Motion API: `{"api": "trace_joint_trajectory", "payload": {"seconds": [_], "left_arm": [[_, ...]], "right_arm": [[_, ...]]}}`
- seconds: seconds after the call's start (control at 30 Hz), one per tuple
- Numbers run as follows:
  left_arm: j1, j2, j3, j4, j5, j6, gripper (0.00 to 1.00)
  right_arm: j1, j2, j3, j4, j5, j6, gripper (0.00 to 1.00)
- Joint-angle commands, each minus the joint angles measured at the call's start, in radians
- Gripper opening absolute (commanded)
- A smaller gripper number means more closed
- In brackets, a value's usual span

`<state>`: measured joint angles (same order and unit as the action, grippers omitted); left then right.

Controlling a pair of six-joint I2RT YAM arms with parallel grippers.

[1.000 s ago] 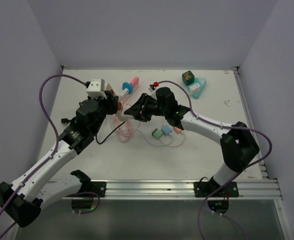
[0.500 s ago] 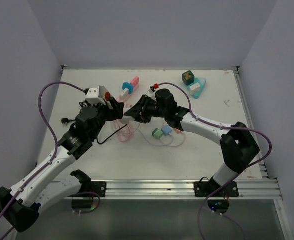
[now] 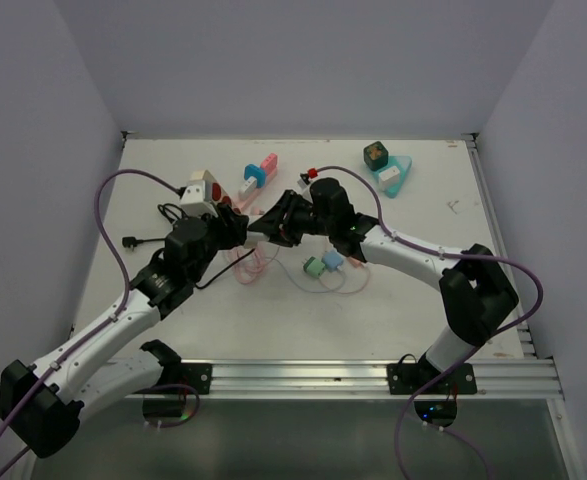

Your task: Pull the plug off the socket

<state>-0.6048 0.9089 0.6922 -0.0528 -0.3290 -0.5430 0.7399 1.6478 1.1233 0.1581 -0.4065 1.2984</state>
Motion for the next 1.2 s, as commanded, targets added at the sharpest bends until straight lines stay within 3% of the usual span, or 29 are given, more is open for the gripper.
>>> {"api": "trace_joint_trajectory", "payload": {"seconds": [0.0, 0.1, 0.33, 0.53, 0.77, 1.07, 1.17], "left_arm": [[-0.006, 0.010, -0.013, 0.129, -0.024, -0.008, 0.52], [-0.006, 0.012, -0.029, 0.166, -0.047, 0.000, 0.44], [-0.006, 0.022, -0.051, 0.203, -0.109, 0.060, 0.00], [-0.006, 0.022, -0.051, 0.186, -0.238, 0.176, 0.00], [-0.006, 0.048, -0.033, 0.154, -0.393, 0.334, 0.00], [-0.004, 0.099, 0.056, 0.093, -0.510, 0.426, 0.00], [-0.004, 0.116, 0.153, 0.054, -0.544, 0.452, 0.00]], "right_arm": [[0.010, -0.066, 0.021, 0.136, -0.012, 0.019, 0.00], [0.013, -0.066, 0.017, 0.138, -0.015, 0.018, 0.00], [0.015, -0.086, -0.003, 0.117, -0.028, 0.019, 0.00], [0.003, -0.134, -0.036, 0.038, -0.040, 0.002, 0.00], [-0.103, -0.244, -0.086, -0.155, -0.066, -0.053, 0.00], [-0.209, -0.329, -0.085, -0.363, -0.153, -0.137, 0.00], [-0.212, -0.325, -0.050, -0.422, -0.135, -0.181, 0.00]]}}
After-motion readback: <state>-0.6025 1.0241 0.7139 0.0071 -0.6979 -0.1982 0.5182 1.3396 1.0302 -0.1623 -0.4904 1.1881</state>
